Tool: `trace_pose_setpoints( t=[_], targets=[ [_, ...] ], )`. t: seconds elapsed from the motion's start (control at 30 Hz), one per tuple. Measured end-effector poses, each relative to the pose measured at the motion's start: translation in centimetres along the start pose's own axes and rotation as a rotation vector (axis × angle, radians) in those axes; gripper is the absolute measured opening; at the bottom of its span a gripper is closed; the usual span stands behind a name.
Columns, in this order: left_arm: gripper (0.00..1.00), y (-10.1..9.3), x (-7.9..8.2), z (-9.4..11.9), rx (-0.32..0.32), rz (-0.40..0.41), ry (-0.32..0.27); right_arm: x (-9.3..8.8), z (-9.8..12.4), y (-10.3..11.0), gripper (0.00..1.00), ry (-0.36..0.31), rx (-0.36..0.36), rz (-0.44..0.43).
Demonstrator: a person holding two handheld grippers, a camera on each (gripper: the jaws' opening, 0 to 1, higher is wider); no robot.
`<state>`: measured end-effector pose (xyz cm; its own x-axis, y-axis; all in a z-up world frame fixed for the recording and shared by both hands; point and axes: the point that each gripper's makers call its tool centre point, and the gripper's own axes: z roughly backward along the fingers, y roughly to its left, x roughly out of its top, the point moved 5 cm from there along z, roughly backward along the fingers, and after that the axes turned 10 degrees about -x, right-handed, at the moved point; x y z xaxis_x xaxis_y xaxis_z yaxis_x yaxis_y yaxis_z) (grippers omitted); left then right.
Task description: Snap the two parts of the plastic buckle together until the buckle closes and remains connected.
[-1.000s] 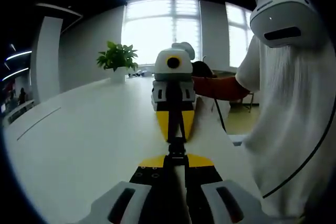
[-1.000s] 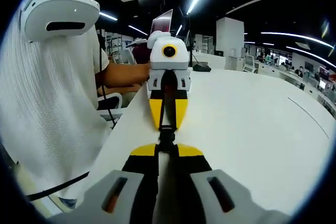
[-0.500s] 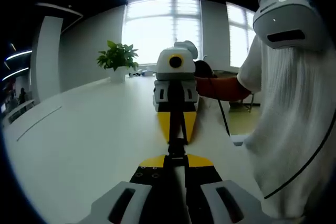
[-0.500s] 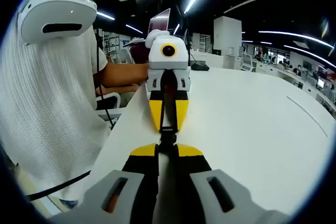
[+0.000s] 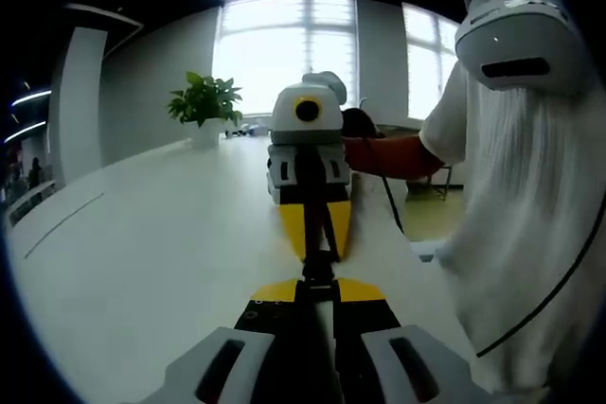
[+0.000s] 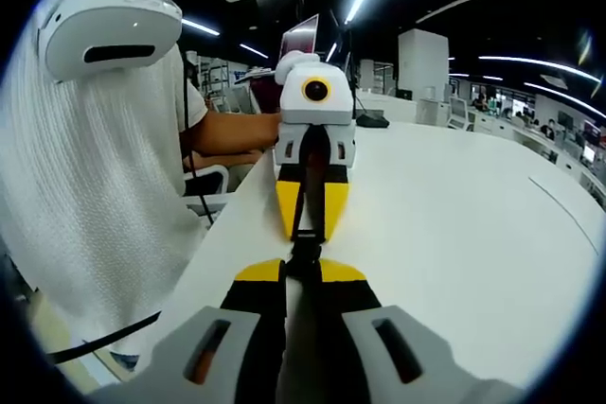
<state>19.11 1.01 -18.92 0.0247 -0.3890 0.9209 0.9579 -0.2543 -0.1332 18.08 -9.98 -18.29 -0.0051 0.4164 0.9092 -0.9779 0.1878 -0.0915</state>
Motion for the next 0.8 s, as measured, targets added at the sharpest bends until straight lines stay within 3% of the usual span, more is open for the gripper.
trace_pose_setpoints(
  t=[0.4, 0.73, 0.8],
  targets=[
    [0.08, -0.1, 0.2, -0.4, -0.085, -0.028, 0.011, 0.0, 0.0, -0.4, 0.1, -0.005, 0.12, 0.009],
    [0.09, -0.7, 0.7, -0.2, -0.055, -0.039, 0.003, 0.3, -0.2, 0.8, 0.1, -0.009, 0.078, 0.023],
    [0.1, -0.6, 0.8, -0.1, -0.039, -0.031, 0.006, 0.3, -0.2, 0.8, 0.11, -0.002, 0.051, -0.005]
  ],
)
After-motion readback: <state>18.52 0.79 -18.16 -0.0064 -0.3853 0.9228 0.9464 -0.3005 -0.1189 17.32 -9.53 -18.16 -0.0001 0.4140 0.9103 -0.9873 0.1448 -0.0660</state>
